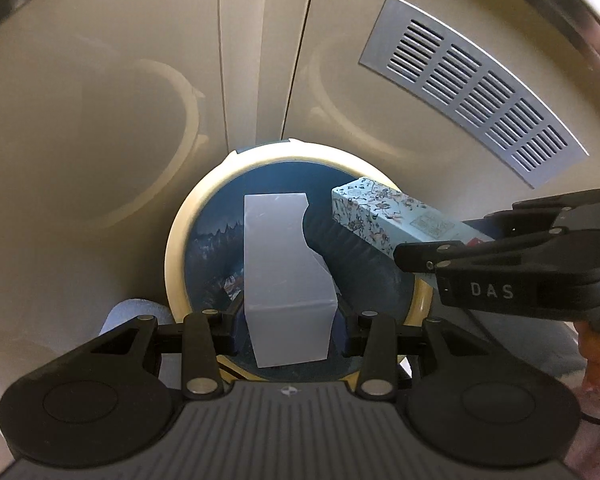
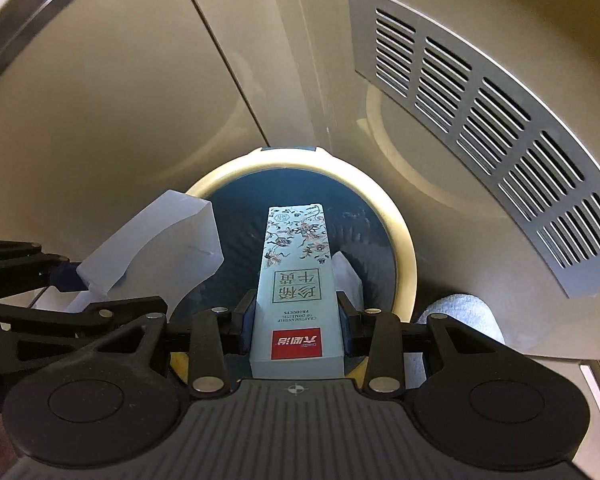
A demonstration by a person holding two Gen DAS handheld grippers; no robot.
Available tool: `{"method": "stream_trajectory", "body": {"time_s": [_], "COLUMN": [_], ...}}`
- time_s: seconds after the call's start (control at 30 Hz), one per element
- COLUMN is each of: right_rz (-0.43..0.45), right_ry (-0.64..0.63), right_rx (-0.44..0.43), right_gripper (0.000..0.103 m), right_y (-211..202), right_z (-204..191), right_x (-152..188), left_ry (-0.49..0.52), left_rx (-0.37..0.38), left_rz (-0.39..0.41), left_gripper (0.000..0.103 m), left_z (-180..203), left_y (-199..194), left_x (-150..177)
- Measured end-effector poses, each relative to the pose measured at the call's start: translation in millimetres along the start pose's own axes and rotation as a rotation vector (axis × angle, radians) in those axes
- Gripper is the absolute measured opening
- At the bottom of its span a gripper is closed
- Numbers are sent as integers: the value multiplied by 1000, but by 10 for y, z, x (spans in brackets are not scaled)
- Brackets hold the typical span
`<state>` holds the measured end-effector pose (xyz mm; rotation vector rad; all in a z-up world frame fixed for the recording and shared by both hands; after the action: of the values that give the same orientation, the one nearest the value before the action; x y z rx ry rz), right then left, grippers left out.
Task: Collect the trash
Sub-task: 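Open the left tool over the bin while the right tool releases the blue box into it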
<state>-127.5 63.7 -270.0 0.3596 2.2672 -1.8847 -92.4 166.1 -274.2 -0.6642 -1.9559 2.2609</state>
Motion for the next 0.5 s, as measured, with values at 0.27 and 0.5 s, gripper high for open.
{"method": "stream_trajectory", "body": {"time_s": [0.27, 0.5], "right_rz": [-26, -19], "right_ry": [12, 43], "right_rx": [4, -2], "right_gripper": [41, 42], "right_y": [126, 95], "right_z": [13, 65], "right_x": [-42, -64], "left_ry": [9, 14], "left_rx": [-17, -38], "left_rz": [-31, -38], "left_gripper": [46, 47], "left_z": [13, 10], "left_y": [119, 163], "left_x": [-47, -65]}}
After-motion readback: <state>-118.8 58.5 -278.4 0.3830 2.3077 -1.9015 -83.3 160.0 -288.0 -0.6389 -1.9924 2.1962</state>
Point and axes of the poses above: each gripper's, at about its wrist camera, not at the fingertips, and y roughly the way its jaws point, z to its right, x to its underside, the point moved 4 cm from there along y, roughly the way its jaws point, and after that the axes turned 3 degrees about -z, right-handed, at the moved point
